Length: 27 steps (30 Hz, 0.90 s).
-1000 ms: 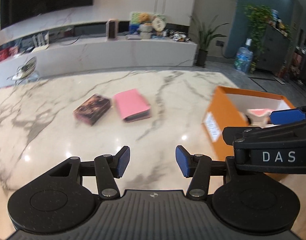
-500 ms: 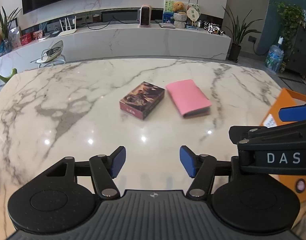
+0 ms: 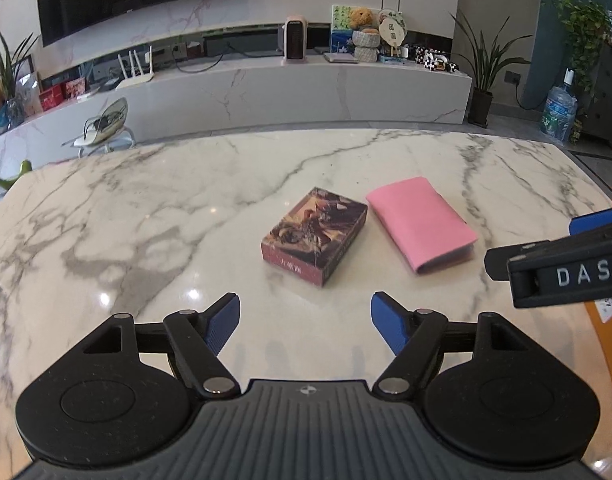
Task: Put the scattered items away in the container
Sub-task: 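Move left tool to the card deck while right tool approaches the pink wallet, then grasp the card deck with left tool while right tool grasps the pink wallet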
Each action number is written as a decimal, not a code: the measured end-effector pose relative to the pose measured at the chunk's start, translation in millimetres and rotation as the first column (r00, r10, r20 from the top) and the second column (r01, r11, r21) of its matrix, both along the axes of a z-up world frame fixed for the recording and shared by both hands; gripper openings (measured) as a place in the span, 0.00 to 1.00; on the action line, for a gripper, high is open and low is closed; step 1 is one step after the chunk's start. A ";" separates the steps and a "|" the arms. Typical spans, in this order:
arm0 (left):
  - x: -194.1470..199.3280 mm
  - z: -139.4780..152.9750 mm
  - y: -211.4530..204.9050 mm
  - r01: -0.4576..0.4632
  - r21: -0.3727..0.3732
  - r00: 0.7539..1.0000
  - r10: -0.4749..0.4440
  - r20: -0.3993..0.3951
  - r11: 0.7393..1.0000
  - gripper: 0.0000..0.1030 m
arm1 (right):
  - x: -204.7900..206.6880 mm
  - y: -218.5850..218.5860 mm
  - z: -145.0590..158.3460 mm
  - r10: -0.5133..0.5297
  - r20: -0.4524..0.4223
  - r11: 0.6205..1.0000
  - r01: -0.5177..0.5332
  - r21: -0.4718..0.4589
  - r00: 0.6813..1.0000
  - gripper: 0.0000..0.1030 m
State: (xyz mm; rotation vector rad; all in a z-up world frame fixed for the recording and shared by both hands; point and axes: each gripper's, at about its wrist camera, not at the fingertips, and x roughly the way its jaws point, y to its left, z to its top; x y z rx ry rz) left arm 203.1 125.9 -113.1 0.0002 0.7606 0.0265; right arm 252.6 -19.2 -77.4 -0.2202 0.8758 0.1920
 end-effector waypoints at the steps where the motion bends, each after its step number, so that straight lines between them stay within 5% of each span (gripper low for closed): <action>1: 2.5 -1.3 0.3 0.002 0.003 1.000 -0.002 0.011 1.000 0.83 | 4.7 1.0 -1.5 0.000 -0.002 1.000 0.000 0.003 1.000 0.88; 18: 71.7 -30.9 -2.1 0.111 0.124 0.994 -0.113 0.012 0.986 0.83 | 75.8 15.1 -31.7 -0.015 -0.043 0.996 0.019 0.084 0.999 0.92; 27: 87.7 -45.6 5.7 0.129 0.047 0.992 -0.129 -0.003 0.990 0.85 | 94.2 24.8 -54.7 -0.018 -0.086 0.997 0.025 0.080 0.996 0.92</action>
